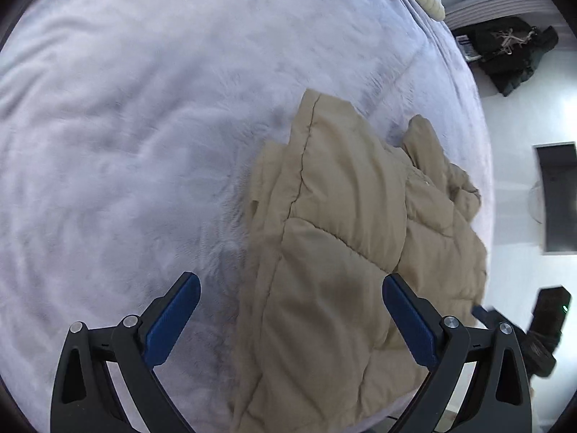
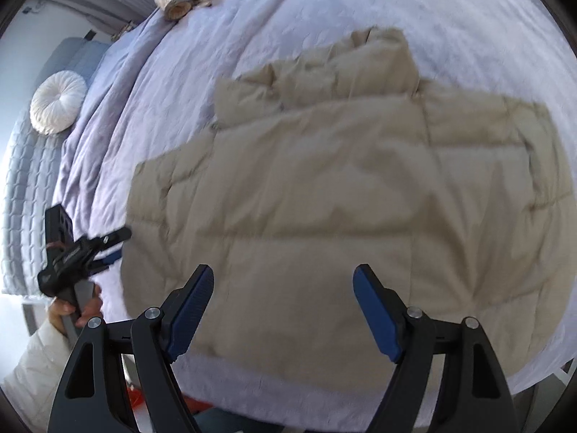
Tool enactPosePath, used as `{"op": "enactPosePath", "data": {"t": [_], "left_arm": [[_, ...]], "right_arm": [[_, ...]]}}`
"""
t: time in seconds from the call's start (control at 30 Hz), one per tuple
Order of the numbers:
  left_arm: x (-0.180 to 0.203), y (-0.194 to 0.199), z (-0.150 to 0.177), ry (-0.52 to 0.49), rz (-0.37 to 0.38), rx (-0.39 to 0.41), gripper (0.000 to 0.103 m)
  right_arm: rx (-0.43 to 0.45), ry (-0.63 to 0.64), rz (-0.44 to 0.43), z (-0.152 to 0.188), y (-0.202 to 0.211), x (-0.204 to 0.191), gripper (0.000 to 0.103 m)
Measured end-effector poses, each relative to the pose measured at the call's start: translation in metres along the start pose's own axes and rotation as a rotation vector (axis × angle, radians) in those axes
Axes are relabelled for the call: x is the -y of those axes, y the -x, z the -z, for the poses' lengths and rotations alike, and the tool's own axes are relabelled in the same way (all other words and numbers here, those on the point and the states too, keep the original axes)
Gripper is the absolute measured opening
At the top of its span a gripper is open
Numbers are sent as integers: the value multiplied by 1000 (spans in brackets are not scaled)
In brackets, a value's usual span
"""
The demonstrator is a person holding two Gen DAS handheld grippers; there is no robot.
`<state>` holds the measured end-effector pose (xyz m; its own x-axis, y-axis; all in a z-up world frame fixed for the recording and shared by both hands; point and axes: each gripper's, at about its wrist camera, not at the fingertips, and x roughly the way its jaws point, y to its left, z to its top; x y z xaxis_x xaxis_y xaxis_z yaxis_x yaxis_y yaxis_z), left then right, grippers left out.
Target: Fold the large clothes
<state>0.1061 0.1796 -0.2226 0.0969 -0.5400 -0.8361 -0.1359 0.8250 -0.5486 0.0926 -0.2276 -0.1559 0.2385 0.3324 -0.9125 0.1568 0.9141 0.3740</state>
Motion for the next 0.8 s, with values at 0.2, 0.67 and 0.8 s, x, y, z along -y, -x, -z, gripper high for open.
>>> {"op": "enactPosePath", "data": {"t": [0.2,0.67,0.8], "left_arm": [[-3,-34,-13,-52,106,-102,101],[28,-84,-14,-146,285,-302,41],[53,-61,-10,-158,389,-303,31]], "right_arm": [[5,-20,-7,-25,-25,8,19],[-10,-68,16,-49,-85,27,8],[-17,-92,19,-49,-93,31,7]]}}
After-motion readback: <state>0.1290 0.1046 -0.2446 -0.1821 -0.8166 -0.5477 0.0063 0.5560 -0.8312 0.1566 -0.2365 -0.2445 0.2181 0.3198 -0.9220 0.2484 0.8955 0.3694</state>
